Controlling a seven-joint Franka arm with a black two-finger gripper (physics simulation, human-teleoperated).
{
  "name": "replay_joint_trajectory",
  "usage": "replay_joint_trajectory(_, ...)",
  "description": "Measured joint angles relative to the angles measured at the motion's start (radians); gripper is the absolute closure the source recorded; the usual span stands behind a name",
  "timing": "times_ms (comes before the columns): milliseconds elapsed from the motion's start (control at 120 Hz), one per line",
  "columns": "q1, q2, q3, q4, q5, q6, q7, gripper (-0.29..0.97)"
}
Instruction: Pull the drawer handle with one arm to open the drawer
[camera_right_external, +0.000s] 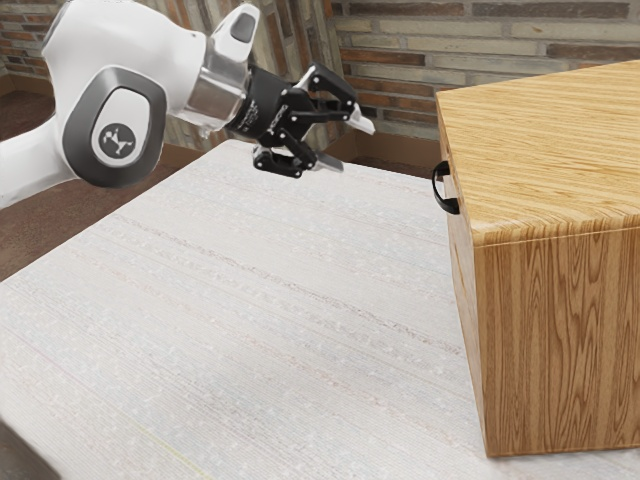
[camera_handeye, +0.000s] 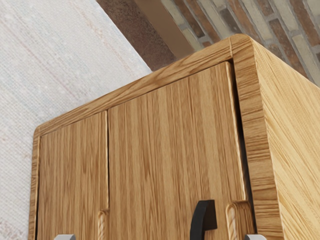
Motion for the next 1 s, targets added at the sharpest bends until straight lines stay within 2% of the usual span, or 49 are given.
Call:
replay_joint_trajectory(67, -0.068, -0.035, 0.061, 0.012, 0.004, 0.011, 0.001, 0.27)
replay_joint_trajectory(167, -0.105, -0.052, 0.084, 0.017, 0.007, 0.022, 0.001, 0.29)
replay_joint_trajectory(675, -0.157, -0.06, 0.118, 0.014, 0.004, 0.013, -0.013, 0.36)
replay_joint_trajectory(875, -0.201, -0.097, 0.15, 0.016, 0.009, 0.014, -0.018, 0.37)
replay_joint_trajectory(1000, -0.203, -0.073, 0.153, 0.036, 0.051, -0.022, -0.029, 0.39)
